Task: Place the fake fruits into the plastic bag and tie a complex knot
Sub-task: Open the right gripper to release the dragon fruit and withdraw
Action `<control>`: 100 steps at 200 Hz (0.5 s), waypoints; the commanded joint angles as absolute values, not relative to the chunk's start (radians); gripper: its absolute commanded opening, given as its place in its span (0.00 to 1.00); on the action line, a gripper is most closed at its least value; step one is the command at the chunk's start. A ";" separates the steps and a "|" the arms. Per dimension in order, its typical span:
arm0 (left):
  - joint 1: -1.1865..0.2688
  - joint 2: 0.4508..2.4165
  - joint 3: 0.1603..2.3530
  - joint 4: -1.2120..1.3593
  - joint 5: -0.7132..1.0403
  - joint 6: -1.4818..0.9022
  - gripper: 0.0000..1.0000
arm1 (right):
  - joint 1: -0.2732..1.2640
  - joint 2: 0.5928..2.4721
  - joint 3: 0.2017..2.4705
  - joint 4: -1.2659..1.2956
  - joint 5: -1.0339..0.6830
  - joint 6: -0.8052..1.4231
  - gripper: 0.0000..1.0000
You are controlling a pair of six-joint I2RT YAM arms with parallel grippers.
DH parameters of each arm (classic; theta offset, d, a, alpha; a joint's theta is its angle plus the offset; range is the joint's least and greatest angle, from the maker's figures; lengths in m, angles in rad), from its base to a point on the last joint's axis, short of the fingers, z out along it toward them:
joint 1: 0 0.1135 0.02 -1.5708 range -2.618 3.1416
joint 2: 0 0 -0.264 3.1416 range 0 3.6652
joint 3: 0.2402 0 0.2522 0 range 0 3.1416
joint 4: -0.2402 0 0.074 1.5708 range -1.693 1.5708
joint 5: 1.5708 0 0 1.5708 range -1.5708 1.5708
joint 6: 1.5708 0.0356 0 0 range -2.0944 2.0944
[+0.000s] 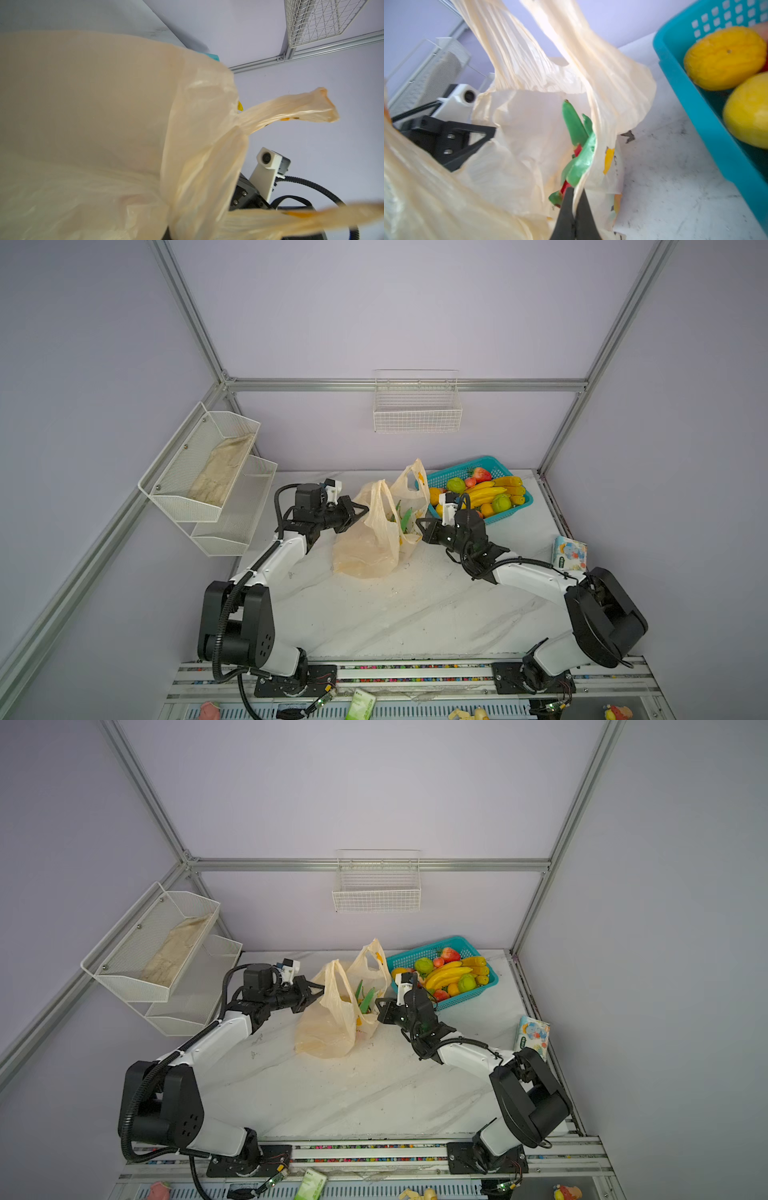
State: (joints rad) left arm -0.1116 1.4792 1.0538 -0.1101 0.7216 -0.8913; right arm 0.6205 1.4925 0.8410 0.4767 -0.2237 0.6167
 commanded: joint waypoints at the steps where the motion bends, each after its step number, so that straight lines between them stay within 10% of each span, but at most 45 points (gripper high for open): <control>1: -0.092 1.424 1.219 -0.212 0.706 -0.777 0.00 | 0.633 1.434 0.892 0.472 -0.249 0.618 0.00; 100: -0.024 1.434 1.256 -0.244 0.712 -0.803 0.00 | 0.634 1.494 0.902 0.349 -0.145 0.460 0.08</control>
